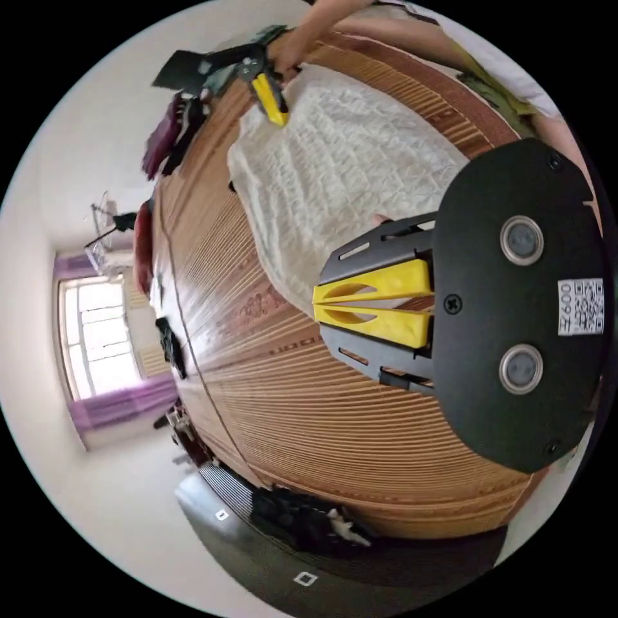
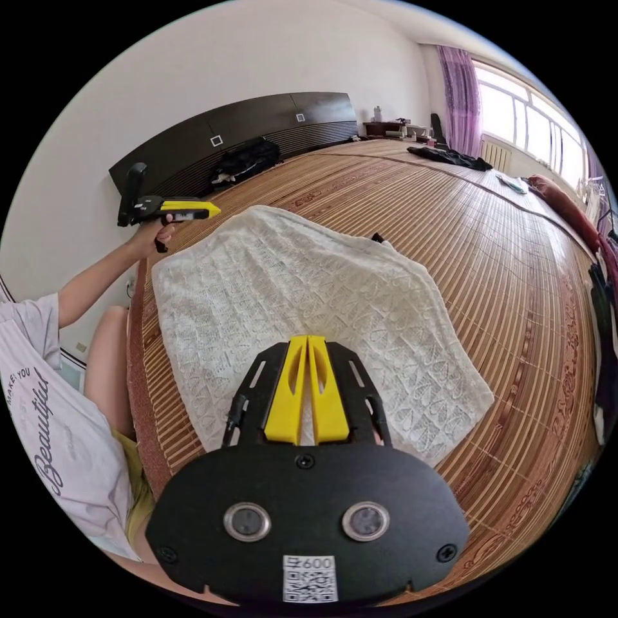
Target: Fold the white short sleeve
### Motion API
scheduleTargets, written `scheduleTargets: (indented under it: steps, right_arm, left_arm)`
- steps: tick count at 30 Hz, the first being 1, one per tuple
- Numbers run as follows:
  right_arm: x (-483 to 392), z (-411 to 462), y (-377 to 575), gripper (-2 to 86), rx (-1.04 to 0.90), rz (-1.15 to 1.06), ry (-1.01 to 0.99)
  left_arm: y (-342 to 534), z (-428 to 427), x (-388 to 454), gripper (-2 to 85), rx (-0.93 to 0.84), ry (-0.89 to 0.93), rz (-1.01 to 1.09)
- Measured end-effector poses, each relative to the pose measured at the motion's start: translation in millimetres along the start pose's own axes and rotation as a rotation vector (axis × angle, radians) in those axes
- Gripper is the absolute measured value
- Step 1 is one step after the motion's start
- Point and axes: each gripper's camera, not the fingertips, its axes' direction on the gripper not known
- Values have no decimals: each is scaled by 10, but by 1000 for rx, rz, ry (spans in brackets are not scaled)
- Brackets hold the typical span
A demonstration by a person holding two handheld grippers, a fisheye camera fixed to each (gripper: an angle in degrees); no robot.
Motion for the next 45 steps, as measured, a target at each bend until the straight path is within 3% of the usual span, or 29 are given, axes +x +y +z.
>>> scheduleTargets:
  steps: [3, 5, 6, 9, 11, 14, 18, 21, 26, 39, 45]
  right_arm:
    - [-44, -165, -153, -8, -4, 2, 0]
    - [-139, -319, -299, -8, -8, -11, 22]
    - [-174, -385, -336, -8, -10, -17, 27]
    - [-289, -1116, -252, -7, 215, 31, 111]
    - [-86, -1683, -29, -2, 399, 217, 164]
    - [516, -1877, -53, 18, 260, 481, 135]
    - [1042, -1876, -200, 68, 146, 662, 58]
    - [1167, -1922, -405, 53, 154, 677, 52]
    - [1120, -1990, -764, -1, 105, 624, 129]
    - [883, -2720, -1053, -9, 391, 537, 15]
    - [946, -2223, -1274, -8, 159, 558, 101]
  left_arm:
    - [-25, -2, 135, 3, -66, 62, -1]
    - [21, 184, 68, 4, -188, 8, -21]
    - [81, 171, -1, 5, -157, -3, -20]
    - [249, -50, -486, 10, -127, 96, -288]
    - [413, -197, -797, 15, -60, 173, -399]
    - [578, -269, -1380, 38, -33, 275, -571]
    - [517, -133, -1932, 80, -19, 458, -732]
    - [253, -27, -2028, 81, -123, 381, -639]
    - [66, -22, -2148, 32, -122, 389, -567]
    - [498, -724, -2937, 18, 155, 418, -607]
    - [699, -465, -3171, 22, 76, 413, -638]
